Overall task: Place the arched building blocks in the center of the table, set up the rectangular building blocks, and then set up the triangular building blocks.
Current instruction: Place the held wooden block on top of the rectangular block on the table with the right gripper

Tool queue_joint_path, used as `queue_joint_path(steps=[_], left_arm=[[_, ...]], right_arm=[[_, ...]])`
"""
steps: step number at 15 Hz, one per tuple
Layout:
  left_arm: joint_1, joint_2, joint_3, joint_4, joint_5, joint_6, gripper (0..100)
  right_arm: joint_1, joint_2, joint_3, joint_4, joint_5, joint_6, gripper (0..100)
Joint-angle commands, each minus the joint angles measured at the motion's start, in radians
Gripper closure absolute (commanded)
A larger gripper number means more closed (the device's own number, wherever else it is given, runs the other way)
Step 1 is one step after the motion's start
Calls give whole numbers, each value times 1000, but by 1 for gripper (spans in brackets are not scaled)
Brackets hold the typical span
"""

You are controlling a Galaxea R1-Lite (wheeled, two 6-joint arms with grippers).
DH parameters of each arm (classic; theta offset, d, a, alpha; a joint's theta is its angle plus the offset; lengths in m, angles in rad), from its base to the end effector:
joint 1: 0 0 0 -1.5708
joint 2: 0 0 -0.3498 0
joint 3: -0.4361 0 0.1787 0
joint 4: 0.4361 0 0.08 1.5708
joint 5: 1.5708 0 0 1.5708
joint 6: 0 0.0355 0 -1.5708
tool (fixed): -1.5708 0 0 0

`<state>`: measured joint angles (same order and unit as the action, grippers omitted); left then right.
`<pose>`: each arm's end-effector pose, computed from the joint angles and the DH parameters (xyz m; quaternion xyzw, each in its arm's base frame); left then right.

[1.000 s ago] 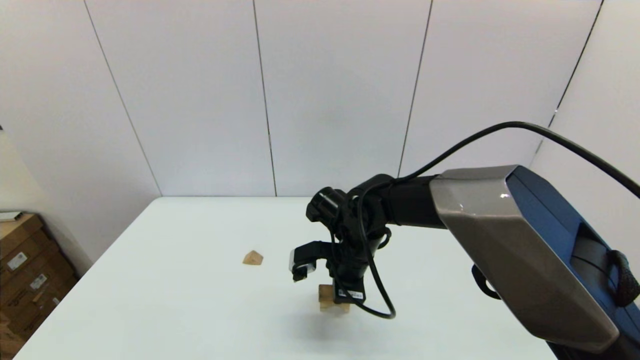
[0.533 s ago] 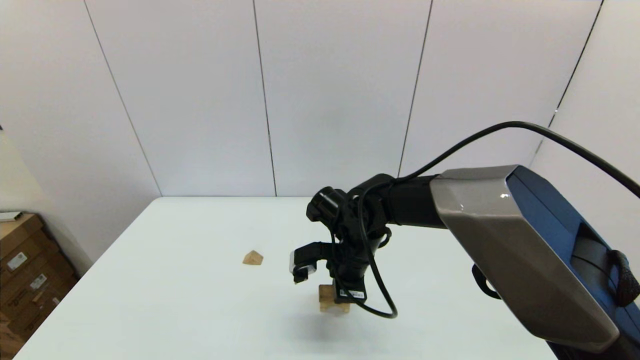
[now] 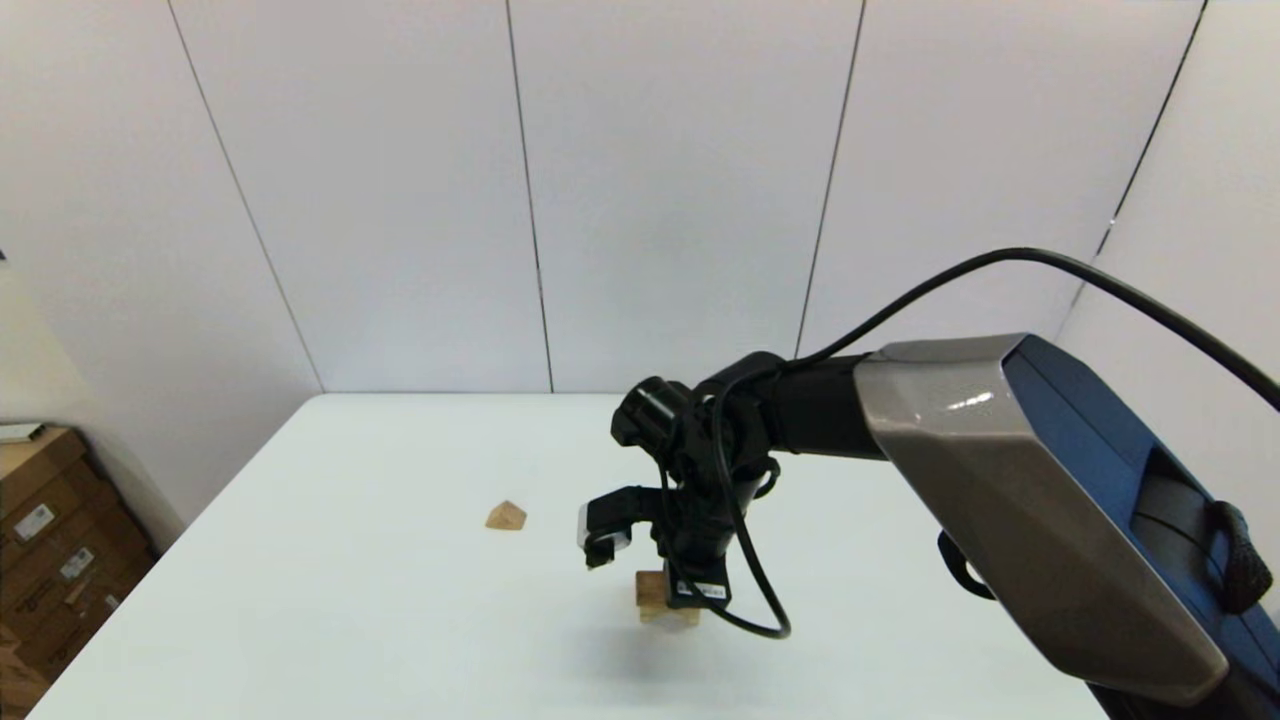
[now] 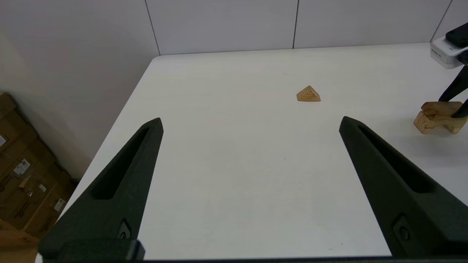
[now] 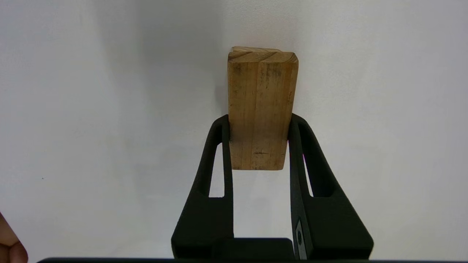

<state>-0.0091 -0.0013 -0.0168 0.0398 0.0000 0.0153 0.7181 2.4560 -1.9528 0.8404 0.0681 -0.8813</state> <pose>-0.0737 0.0007 0.0754 0.0077 0.0108 -0.0046 0.9999 0.3562 0.3144 0.0970 -0.4881 0.4056 0.5227 0.5692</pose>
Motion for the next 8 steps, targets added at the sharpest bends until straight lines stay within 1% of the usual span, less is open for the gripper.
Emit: queue_joint_path(steps=[1, 8], left_arm=[[0, 1, 0, 0, 0, 0, 0], [0, 1, 0, 0, 0, 0, 0]], right_arm=[[0, 1, 0, 5, 1, -7, 100], [1, -3, 0, 6, 1, -7, 100]])
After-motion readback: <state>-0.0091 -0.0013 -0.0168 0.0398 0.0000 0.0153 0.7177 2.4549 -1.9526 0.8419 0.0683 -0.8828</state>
